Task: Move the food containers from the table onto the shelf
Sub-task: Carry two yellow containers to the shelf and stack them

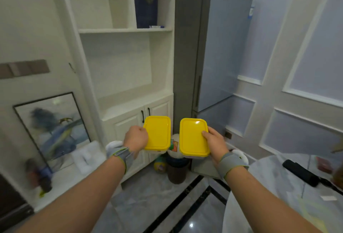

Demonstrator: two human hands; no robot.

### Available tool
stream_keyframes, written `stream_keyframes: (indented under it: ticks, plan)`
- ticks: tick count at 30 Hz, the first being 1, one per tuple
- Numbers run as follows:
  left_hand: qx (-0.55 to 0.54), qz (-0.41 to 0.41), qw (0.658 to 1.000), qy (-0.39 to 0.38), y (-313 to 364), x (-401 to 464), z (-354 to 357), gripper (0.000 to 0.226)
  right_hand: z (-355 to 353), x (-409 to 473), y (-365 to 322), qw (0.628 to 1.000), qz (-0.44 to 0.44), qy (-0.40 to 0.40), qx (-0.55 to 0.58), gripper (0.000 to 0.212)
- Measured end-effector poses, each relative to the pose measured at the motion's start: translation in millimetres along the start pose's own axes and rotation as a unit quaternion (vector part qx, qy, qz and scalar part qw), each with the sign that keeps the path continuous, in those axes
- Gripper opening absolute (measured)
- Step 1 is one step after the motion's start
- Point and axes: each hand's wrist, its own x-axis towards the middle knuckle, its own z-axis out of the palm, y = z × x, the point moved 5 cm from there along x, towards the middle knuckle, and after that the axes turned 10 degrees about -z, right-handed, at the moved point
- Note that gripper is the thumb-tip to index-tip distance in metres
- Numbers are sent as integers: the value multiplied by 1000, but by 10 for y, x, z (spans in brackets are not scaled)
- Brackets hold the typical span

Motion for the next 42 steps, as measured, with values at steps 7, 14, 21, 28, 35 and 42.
stream_keyframes:
  ticks: [7, 14, 21, 28, 35, 42]
  plan:
    - [0, -23, 999, 43, -122, 793, -449, 33, 780, 519, 34, 999, 6, -12, 29, 32]
    - [-37, -37, 997, 55, -54, 1453, -475, 33, 1200, 1185, 72, 998, 19, -42, 36, 33]
    - [-90, -93, 989, 68, -45, 2043, -435, 33, 1617, 1946, -7, 994, 13, -106, 19, 17]
    - [-73, -107, 984, 119, -60, 2604, -546, 36, 2103, 2538, 17, 990, 18, -136, 15, 35]
    - [-83, -101, 984, 117, -48, 3392, -676, 36, 2672, 3060, 125, 991, 17, -135, 12, 33]
    - [-69, -115, 984, 116, -13, 3952, -687, 30, 3098, 3485, 196, 989, 30, -143, 24, 28]
